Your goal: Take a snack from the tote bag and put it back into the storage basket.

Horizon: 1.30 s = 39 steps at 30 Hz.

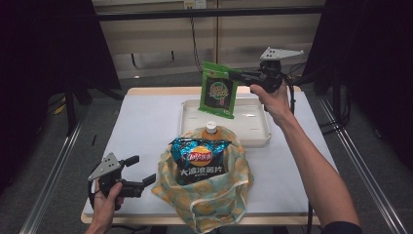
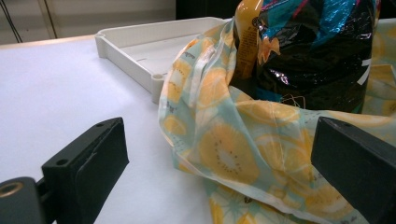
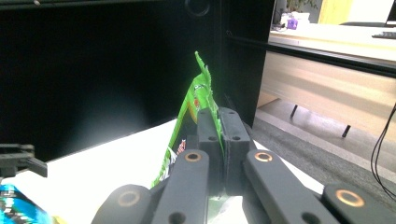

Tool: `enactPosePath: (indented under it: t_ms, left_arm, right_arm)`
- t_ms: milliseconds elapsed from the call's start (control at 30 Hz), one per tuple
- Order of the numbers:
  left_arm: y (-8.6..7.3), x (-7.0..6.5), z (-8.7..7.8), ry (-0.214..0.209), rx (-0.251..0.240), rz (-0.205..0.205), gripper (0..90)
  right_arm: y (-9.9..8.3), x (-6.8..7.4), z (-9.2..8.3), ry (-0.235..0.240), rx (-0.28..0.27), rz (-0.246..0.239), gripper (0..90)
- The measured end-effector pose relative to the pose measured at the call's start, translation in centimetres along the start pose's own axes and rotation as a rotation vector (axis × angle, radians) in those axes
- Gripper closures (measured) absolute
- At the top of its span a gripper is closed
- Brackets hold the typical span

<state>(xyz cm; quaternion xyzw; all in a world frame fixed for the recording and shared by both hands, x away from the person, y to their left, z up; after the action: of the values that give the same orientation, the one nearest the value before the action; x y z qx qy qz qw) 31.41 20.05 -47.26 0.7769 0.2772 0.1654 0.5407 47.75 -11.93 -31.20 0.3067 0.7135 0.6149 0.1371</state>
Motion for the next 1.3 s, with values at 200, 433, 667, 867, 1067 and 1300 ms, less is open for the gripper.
enactPosePath:
  t_ms: [200, 433, 667, 867, 1067, 1300]
  left_arm:
    - [0.0, 0.5, -0.3, 0.007, -0.013, -0.005, 3.6]
    - [-0.2, 0.4, 0.0, 0.003, 0.004, 0.012, 3.6]
    - [-0.2, 0.5, -0.3, 0.015, 0.003, 0.012, 3.6]
    - [-0.1, 0.5, -0.4, 0.013, 0.001, 0.010, 3.7]
    - [-0.2, 0.4, -0.2, 0.013, 0.008, 0.014, 3.6]
    - [-0.2, 0.5, -0.4, 0.023, 0.004, 0.007, 3.6]
  right_arm:
    - [-1.1, -1.2, 1.2, -0.007, 0.021, 0.006, 89.0]
    - [-2.7, -2.2, 3.3, 0.008, 0.036, 0.030, 89.0]
    - [-4.1, -3.4, 4.8, -0.016, 0.068, 0.045, 88.8]
    - [-5.7, -4.3, 6.2, -0.036, 0.104, 0.053, 88.7]
    - [-6.5, -5.2, 7.5, -0.049, 0.118, 0.056, 88.6]
    - [-7.4, -6.5, 8.9, -0.095, 0.147, 0.061, 88.6]
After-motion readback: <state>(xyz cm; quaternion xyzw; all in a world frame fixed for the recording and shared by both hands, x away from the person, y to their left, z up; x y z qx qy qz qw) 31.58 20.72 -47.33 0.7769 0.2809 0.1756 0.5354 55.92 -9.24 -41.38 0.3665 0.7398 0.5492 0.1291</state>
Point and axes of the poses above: each handheld gripper's, and its own axes: z roughly forward along the jaws, y roughly out of its top, x roughly to its left, the point moved 9 cm from there along z, roughly forward along the jaws, and after that the axes turned 6 degrees about z, right-handed, at the moved point
